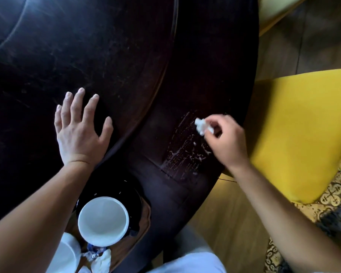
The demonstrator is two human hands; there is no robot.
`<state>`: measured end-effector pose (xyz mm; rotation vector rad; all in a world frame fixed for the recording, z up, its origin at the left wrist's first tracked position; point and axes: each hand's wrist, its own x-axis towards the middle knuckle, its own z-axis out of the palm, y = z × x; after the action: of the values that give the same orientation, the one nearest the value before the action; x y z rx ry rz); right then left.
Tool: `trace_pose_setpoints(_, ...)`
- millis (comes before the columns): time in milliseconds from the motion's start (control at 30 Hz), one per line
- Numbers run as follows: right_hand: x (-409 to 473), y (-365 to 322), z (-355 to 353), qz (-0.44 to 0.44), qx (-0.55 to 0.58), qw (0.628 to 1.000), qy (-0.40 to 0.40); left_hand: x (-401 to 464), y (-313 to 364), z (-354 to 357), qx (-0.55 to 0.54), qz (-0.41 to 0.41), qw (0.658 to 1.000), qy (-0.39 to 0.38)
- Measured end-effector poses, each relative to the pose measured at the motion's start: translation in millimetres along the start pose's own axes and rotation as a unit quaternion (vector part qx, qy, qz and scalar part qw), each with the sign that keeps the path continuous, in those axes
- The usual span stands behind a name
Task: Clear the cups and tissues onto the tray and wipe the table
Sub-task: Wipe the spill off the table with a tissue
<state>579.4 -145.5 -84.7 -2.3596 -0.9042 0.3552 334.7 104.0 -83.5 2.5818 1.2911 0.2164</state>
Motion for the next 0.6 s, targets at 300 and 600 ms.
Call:
trace_pose_setpoints(300, 107, 56, -33, 0.088, -0.087, 0.99, 0.061, 0, 0, 0, 0.001, -0.001, 1.0, -0.002)
trace_pose_setpoints(600, -40, 14, 6, 0.037, -0.061, 0.997, -0.01, 1, 0, -2, -0.002, -0.002, 1.0, -0.005)
